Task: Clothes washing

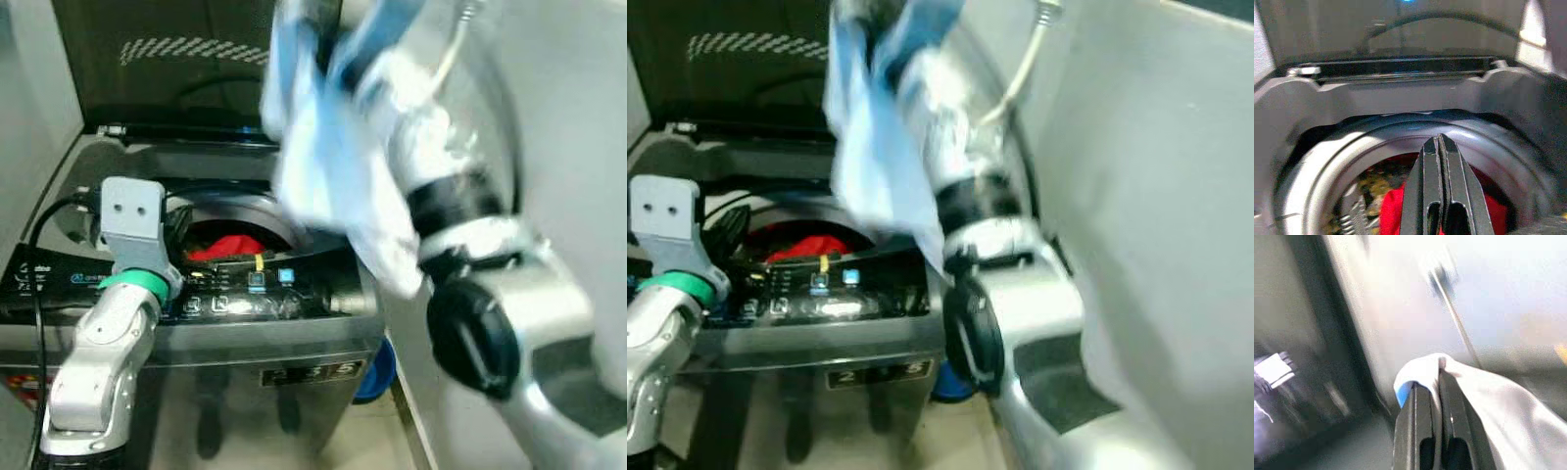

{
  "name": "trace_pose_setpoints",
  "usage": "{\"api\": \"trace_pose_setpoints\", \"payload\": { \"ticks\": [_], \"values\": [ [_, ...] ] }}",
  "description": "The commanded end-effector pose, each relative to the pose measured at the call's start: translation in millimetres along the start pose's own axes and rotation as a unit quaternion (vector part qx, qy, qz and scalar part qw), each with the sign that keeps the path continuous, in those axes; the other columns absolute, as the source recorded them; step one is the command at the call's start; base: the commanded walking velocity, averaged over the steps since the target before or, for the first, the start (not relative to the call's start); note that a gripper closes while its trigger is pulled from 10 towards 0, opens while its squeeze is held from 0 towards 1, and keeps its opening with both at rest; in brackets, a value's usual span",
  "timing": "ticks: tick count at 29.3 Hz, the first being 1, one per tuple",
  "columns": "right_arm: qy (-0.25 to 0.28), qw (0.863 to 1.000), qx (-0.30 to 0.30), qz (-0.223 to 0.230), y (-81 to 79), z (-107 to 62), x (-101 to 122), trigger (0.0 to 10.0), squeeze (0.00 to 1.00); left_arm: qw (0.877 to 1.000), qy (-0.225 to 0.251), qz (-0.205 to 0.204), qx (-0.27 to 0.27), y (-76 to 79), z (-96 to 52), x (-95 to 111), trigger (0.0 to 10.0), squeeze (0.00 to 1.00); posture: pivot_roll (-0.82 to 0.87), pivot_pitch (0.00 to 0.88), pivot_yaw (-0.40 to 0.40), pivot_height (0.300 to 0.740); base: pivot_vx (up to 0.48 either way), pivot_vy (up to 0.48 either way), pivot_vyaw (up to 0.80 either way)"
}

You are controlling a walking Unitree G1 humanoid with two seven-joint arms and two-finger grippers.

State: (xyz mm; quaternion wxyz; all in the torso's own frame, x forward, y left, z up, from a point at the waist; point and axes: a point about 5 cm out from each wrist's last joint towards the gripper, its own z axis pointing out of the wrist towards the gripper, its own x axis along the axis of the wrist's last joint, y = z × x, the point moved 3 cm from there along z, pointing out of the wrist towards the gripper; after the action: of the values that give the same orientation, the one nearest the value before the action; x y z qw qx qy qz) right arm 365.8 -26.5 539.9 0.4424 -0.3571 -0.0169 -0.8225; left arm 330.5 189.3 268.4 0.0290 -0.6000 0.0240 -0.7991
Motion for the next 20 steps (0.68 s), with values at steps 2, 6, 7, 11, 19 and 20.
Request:
{"api": "trace_pose_setpoints", "payload": {
  "ticks": [2, 6, 7, 11, 19, 20],
  "values": [
    [0.044, 0.997, -0.030, 0.054, 14.6, -1.5, 16, 10.0, 0.00, 1.000, -0.003, 0.007, 0.006, -1.7, -2.8, -1, 10.0, 0.00, 0.05, 0.046, -0.060, 0.740, 0.000, 0.000, 0.00],
    [-0.013, 0.997, -0.073, 0.000, 40.9, -13.2, -11, 10.0, 0.00, 1.000, -0.004, 0.010, 0.011, -6.0, -4.9, -2, 10.0, 0.00, 0.05, 0.044, -0.057, 0.740, 0.000, 0.000, 0.00],
    [-0.080, 0.992, -0.088, -0.040, 56.7, -28.0, -47, 10.0, 0.00, 1.000, -0.005, 0.010, 0.008, -4.5, -4.2, -3, 10.0, 0.00, 0.05, 0.044, -0.054, 0.740, 0.000, 0.000, 0.00],
    [-0.264, 0.951, -0.058, -0.149, 73.1, -69.6, -133, 10.0, 0.00, 1.000, -0.006, 0.012, -0.001, 0.2, -2.4, -4, 10.0, 0.00, 0.05, 0.043, -0.045, 0.740, 0.000, 0.000, 0.00],
    [-0.391, 0.884, -0.026, -0.256, 91.4, -127.0, -199, 10.0, 0.00, 1.000, -0.006, 0.013, -0.016, 3.5, -1.0, -4, 10.0, 0.00, 0.05, 0.043, -0.040, 0.740, 0.000, 0.000, 0.00],
    [-0.394, 0.881, -0.030, -0.261, 93.7, -130.6, -201, 10.0, 0.00, 1.000, -0.006, 0.012, -0.022, 5.2, -1.4, -4, 10.0, 0.00, 0.05, 0.043, -0.040, 0.740, 0.000, 0.000, 0.00]
  ]
}}
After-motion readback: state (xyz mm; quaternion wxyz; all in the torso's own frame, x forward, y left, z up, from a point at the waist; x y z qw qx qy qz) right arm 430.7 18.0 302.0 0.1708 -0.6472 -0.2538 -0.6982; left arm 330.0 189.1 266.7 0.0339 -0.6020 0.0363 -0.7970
